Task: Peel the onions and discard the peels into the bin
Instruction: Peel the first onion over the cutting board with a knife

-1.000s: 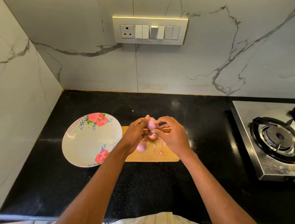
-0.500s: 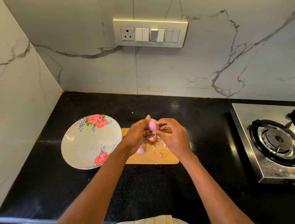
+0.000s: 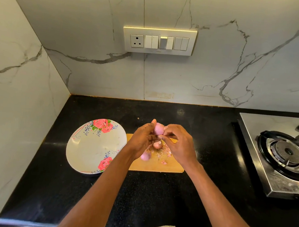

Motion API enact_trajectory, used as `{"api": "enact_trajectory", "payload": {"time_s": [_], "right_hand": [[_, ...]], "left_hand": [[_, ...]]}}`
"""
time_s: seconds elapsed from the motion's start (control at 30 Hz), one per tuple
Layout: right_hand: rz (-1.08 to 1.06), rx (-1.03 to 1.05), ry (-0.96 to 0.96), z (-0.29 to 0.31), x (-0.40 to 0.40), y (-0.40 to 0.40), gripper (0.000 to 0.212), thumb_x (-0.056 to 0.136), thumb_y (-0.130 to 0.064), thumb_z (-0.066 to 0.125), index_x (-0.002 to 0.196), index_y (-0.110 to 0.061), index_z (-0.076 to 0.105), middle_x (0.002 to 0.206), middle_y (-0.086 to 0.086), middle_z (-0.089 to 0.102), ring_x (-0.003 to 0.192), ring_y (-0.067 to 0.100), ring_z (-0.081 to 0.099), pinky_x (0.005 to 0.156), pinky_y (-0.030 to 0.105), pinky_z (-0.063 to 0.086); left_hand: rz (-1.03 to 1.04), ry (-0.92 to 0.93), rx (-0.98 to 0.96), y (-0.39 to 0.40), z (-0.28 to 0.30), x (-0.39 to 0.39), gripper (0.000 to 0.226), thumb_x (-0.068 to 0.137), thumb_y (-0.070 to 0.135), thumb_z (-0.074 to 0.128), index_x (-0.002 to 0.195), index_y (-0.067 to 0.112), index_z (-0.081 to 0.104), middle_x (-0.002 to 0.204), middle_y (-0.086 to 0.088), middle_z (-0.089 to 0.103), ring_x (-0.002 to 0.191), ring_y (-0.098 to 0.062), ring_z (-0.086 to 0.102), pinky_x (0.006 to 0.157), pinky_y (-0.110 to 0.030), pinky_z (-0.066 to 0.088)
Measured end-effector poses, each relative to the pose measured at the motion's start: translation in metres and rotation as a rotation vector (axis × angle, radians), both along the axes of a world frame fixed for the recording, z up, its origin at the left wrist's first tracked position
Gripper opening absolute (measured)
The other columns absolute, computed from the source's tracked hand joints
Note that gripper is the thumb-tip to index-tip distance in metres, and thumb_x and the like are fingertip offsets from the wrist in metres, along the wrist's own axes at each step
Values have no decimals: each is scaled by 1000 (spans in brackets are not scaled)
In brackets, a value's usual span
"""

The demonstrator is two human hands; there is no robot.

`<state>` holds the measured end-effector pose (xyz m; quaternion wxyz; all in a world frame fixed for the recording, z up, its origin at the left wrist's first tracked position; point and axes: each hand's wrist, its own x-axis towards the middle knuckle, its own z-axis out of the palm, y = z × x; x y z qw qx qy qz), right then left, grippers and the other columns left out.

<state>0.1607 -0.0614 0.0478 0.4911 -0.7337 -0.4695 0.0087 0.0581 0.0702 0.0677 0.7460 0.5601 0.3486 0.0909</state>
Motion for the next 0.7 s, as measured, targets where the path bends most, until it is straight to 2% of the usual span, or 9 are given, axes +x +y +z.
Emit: {"api": "enact_trajectory", "payload": {"time_s": [0.1, 0.2, 0.27, 0.37, 0.47, 0.53, 0.6, 0.7], "right_hand": [[30, -7, 86, 5, 0, 1, 31, 86, -23, 81, 114, -22, 68, 111, -9, 65, 98, -1, 64, 81, 8, 51], [76, -45, 36, 7, 4, 2, 39, 86, -23, 81, 123, -26, 67, 116, -6, 65, 100, 3, 65, 83, 11, 53], [87, -42, 49, 8, 6, 1, 35, 84, -23, 82, 118, -22, 70, 113, -4, 67, 96, 4, 67, 81, 12, 54], [87, -6, 209, 12, 8, -1, 21, 84, -22, 82, 103, -17, 74, 102, -8, 72, 92, 5, 70, 80, 15, 55], [17, -17, 351, 11, 10, -3, 11, 87, -23, 79, 96, -18, 73, 90, -12, 72, 88, 4, 69, 76, 16, 53], [2, -10, 407, 11, 11, -5, 21, 88, -24, 79, 106, -21, 70, 95, -11, 72, 92, 3, 69, 79, 16, 53], [60, -45, 445, 15, 8, -5, 39, 85, -28, 82, 120, -27, 66, 106, -10, 70, 98, 3, 68, 81, 15, 54], [141, -125, 354, 15, 4, -1, 47, 83, -31, 84, 126, -32, 66, 119, -9, 63, 100, 0, 67, 77, 11, 53]], "left_hand": [[-27, -3, 30, 2, 1, 0, 48, 106, 50, 40, 117, 15, 71, 112, -8, 74, 109, -24, 71, 103, -44, 54], [-58, -7, 62, 3, 2, -2, 48, 107, 49, 38, 119, 17, 71, 113, -5, 74, 109, -22, 71, 102, -41, 55], [-74, -13, 68, 4, 3, -3, 47, 108, 48, 37, 120, 15, 70, 112, -6, 75, 108, -22, 71, 99, -37, 56], [-69, -38, 67, 6, 5, -7, 43, 109, 43, 37, 124, 17, 67, 114, -6, 74, 107, -22, 71, 94, -32, 58], [-76, -54, 68, 9, 5, -9, 38, 110, 39, 36, 129, 22, 65, 121, -6, 71, 111, -23, 70, 99, -34, 56], [-79, -51, 80, 10, 4, -10, 37, 110, 36, 35, 130, 24, 65, 124, -6, 69, 114, -23, 68, 102, -37, 55], [-80, -50, 94, 9, 3, -11, 37, 110, 35, 35, 130, 25, 64, 123, -7, 68, 114, -24, 68, 102, -38, 55], [-82, -49, 128, 7, 2, -9, 38, 110, 37, 35, 130, 25, 65, 120, -4, 70, 111, -22, 69, 96, -34, 58]]}}
